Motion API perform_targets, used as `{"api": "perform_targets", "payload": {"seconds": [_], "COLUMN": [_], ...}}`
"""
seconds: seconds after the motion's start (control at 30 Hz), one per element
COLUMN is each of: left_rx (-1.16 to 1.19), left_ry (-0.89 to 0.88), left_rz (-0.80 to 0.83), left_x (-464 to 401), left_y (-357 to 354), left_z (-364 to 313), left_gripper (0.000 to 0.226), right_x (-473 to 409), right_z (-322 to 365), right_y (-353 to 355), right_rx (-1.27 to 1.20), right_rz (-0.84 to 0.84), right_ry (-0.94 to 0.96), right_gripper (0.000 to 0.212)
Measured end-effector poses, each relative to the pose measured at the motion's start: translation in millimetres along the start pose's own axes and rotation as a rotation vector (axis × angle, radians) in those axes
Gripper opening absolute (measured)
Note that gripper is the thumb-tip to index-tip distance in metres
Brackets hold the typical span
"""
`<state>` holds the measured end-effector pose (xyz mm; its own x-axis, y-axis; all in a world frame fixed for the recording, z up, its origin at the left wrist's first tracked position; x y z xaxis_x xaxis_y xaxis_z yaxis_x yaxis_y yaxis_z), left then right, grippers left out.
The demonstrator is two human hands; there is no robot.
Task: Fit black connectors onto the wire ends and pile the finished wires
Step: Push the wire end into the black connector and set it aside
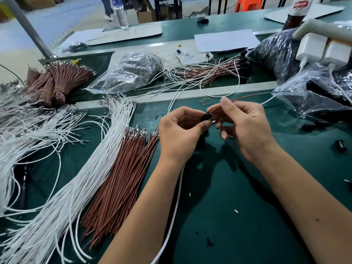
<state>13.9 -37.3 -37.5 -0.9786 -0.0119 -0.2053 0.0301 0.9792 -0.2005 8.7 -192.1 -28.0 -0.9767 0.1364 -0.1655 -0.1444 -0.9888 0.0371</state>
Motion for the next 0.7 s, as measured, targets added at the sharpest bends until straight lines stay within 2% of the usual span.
{"api": "perform_targets", "payload": {"seconds": [0.1,0.2,0.3,0.4,0.57,0.7], "left_rx": [-0.083,-0.123,-0.150,-0.008,0.385,0.580], "left_ry": [-0.027,-0.049,-0.059,0.010,0.186,0.342], "left_rz": [0.016,0.024,0.039,0.034,-0.110,-0.078], "left_x": [1.0,1.3,0.9,0.6,-2.1,-3.2], "left_y": [-1.7,-2.0,-2.5,-3.2,3.0,3.9], "left_z": [0.4,-0.4,-1.2,-2.2,-5.1,-8.3], "left_gripper": [0.019,0.019,0.022,0.023,0.018,0.020], "right_x": [-0.5,2.0,1.8,3.7,7.5,10.5], "right_z": [-0.1,3.3,2.7,7.6,9.1,10.5], "right_y": [1.5,-4.6,-6.2,-5.9,-7.9,-10.3], "right_rx": [0.208,0.420,0.512,0.508,0.575,0.540], "right_rz": [-0.015,0.075,0.141,0.147,0.136,0.140], "right_ry": [0.077,0.187,0.170,0.179,0.240,0.284], "right_gripper": [0.024,0.019,0.022,0.021,0.012,0.011]}}
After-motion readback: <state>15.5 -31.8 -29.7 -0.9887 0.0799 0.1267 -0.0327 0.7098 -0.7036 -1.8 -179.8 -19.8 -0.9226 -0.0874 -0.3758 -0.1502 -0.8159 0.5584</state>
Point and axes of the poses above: each hand's wrist, its own x-axis away from the middle knuckle, its own y-axis out of the back of the hand, z = x × y, the point moved 2 cm from there along -x, towards the middle knuckle, and after that the axes turned 10 degrees about x, right-handed, at the moved point
